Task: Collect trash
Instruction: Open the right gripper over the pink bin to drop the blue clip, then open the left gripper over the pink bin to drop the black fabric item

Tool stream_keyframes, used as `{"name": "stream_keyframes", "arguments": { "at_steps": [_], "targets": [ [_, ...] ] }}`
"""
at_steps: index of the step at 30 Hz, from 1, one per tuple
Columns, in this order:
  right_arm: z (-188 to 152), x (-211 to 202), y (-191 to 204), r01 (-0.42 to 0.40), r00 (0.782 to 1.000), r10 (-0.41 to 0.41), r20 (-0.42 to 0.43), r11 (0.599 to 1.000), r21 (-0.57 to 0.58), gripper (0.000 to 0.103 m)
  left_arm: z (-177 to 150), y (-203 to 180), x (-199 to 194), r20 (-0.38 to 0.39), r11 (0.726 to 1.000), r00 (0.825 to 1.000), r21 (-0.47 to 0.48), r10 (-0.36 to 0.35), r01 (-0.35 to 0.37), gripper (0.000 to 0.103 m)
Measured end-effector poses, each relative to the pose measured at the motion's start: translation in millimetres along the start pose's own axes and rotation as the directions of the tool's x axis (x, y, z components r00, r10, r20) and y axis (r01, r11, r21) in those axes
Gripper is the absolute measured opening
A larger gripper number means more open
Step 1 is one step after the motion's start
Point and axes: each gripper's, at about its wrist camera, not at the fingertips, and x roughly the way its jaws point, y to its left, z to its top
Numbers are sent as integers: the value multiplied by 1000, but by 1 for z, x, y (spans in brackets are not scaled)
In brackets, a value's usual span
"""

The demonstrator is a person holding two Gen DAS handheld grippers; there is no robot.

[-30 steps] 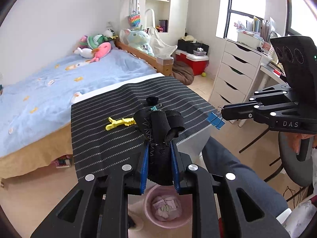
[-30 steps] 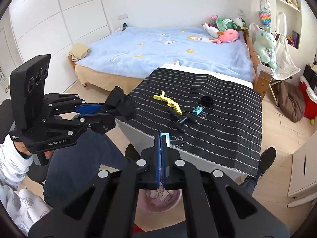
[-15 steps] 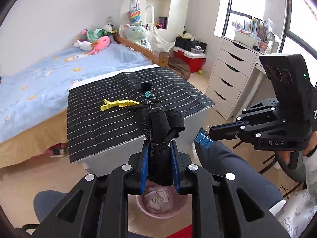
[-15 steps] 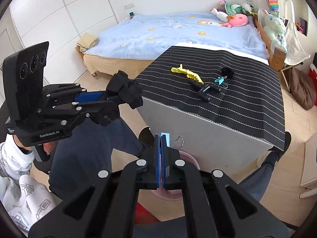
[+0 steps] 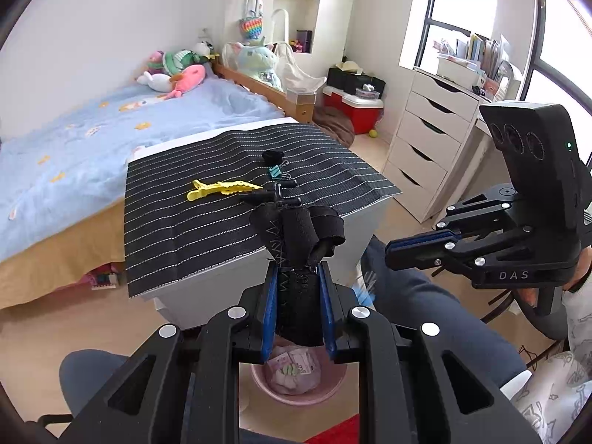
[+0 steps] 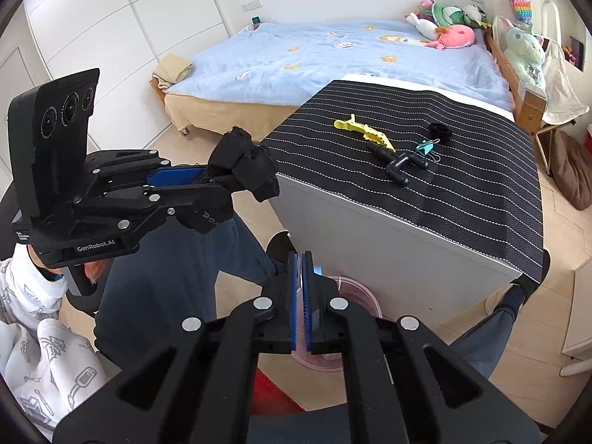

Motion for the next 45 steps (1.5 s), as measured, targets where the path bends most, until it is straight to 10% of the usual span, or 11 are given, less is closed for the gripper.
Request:
{"name": "stream_keyframes", "arguments": {
  "at_steps": [1, 3, 6, 45],
  "targets": [
    [0, 0, -1, 5, 1000, -5, 6, 1000, 8, 65, 0, 0, 0, 0, 1000, 1000, -1, 0, 0, 20],
    [-1, -5, -3, 1, 999, -2, 39, 1000, 28, 90, 0, 0, 0, -2, 1000, 1000, 0, -1, 1, 20],
    [0, -5, -4, 28, 999, -29, 31, 999, 34, 96, -4, 1, 2, -15, 1000, 1000, 1, -3, 3, 20],
    [-6, -28, -33, 115, 989, -126, 76, 985, 126, 99, -10, -16, 15, -105, 997, 994, 62, -43, 50, 24]
  ]
}}
